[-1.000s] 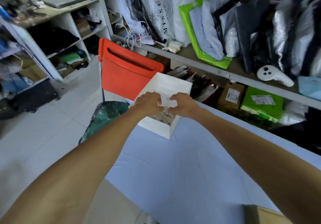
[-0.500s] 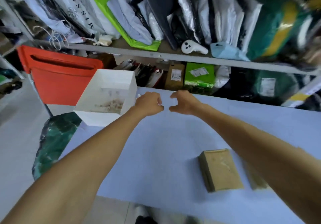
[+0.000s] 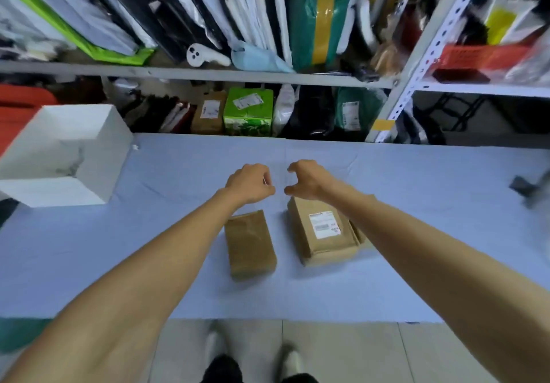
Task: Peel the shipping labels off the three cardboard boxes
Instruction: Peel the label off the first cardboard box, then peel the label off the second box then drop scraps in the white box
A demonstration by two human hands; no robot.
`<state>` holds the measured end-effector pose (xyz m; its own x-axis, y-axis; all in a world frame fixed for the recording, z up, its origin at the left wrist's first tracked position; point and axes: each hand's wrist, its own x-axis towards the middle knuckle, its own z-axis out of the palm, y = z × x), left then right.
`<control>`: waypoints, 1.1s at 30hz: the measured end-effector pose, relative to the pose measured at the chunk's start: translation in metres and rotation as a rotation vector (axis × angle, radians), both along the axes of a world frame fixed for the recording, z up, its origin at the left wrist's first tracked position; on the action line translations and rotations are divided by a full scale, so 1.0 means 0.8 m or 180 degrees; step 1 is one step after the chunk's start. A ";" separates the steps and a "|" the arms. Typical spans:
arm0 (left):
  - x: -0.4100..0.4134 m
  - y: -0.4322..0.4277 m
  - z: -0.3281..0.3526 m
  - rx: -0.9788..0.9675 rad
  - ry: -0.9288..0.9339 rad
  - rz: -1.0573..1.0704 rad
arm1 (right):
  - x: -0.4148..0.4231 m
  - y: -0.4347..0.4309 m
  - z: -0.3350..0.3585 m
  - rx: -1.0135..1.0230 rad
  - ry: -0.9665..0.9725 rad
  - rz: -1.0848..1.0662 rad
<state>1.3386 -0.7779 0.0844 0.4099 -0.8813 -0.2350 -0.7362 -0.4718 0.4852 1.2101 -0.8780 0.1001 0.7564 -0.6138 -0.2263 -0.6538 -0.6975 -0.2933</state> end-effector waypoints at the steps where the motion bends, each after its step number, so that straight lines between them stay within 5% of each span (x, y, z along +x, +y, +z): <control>1: -0.011 -0.005 0.000 0.0015 0.0021 -0.0040 | -0.013 -0.006 -0.001 0.0022 0.0004 -0.0042; 16: -0.052 -0.050 -0.019 -0.0029 0.0288 -0.0150 | -0.080 -0.047 -0.029 0.0104 0.0123 -0.0354; 33: -0.154 -0.055 -0.115 0.0090 0.0853 0.1167 | -0.137 -0.093 -0.120 0.0690 0.0219 -0.0011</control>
<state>1.2152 -0.8218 -0.0079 0.6152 -0.6810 -0.3973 -0.3681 -0.6937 0.6191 1.1002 -0.9523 0.0039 0.7327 -0.5476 -0.4042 -0.6796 -0.6208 -0.3908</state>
